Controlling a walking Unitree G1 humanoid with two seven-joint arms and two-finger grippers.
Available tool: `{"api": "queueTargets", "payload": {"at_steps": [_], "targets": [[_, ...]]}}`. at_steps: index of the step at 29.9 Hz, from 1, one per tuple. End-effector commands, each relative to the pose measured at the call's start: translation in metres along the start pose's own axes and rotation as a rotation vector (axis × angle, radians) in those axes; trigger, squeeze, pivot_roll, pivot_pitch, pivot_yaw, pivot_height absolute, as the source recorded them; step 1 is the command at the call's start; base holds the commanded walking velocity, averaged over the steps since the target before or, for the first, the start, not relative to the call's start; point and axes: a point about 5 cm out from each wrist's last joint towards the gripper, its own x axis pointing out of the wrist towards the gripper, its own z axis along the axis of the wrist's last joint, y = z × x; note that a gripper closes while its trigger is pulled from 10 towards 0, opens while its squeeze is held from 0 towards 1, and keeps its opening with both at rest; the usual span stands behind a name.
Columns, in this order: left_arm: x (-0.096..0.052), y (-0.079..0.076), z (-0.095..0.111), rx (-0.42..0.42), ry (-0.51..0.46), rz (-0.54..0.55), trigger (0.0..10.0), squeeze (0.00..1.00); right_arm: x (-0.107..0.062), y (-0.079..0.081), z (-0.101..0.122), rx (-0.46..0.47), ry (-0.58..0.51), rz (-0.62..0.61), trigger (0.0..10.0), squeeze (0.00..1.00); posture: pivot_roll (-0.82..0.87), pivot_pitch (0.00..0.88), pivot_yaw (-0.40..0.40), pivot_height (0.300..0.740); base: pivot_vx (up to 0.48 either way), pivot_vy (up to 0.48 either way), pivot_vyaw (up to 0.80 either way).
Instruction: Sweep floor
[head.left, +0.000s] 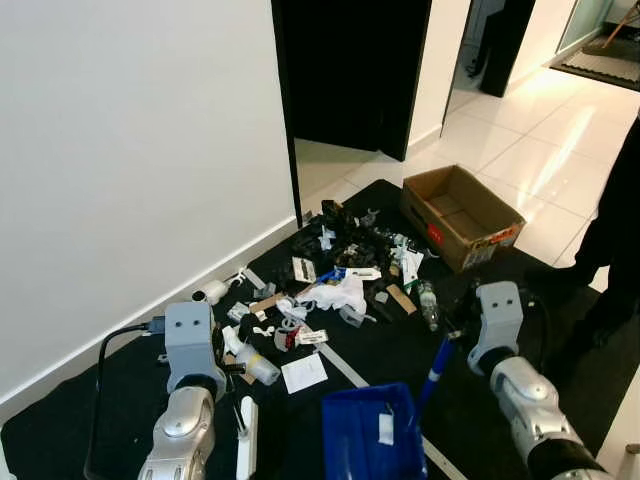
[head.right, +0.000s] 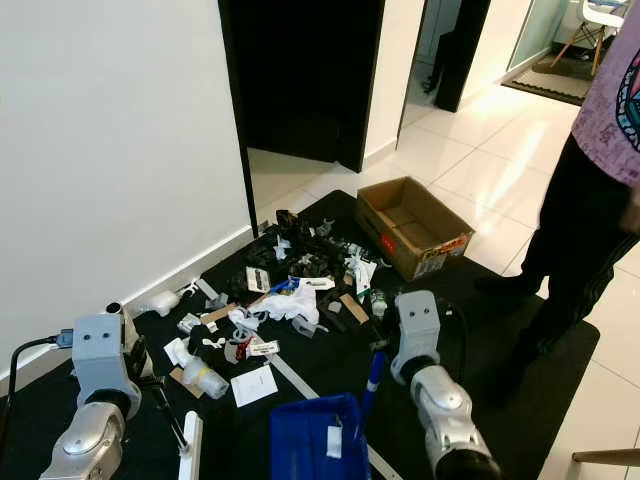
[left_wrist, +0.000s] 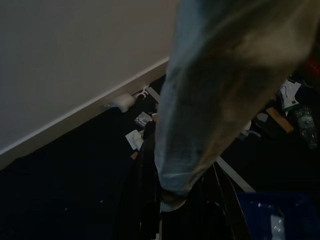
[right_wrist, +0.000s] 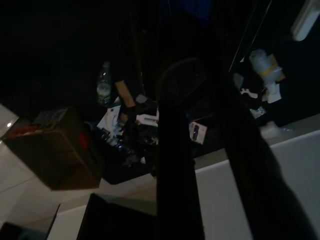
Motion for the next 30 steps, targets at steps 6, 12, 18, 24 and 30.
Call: {"api": "queueTargets", "payload": {"at_steps": [6, 12, 18, 24, 30], "targets": [[0.000, -0.007, 0.003, 0.042, -0.022, -0.009, 10.0, 0.00, 0.003, -0.002, -0.001, 0.036, 0.012, -0.034, 10.0, 0.00, 0.07, 0.110, 0.019, 0.740, 0.000, 0.000, 0.00], [0.002, -0.007, 0.004, 0.045, -0.024, -0.007, 10.0, 0.00, 0.004, -0.004, -0.001, 0.070, 0.016, -0.061, 10.0, 0.00, 0.07, 0.111, 0.023, 0.740, 0.000, 0.000, 0.00], [0.002, -0.005, 0.003, 0.044, -0.032, -0.004, 10.0, 0.00, 0.003, -0.004, 0.001, 0.074, -0.014, -0.060, 10.0, 0.00, 0.07, 0.107, 0.023, 0.740, 0.000, 0.000, 0.00], [0.003, -0.004, 0.004, 0.046, -0.047, -0.001, 10.0, 0.00, 0.002, -0.001, 0.000, 0.091, -0.032, -0.058, 10.0, 0.00, 0.07, 0.105, 0.021, 0.740, 0.000, 0.000, 0.00], [0.005, 0.003, 0.006, 0.051, -0.066, 0.048, 10.0, 0.00, 0.003, -0.003, 0.002, 0.076, -0.043, -0.069, 10.0, 0.00, 0.07, 0.109, 0.018, 0.740, 0.179, 0.000, 0.00]]}}
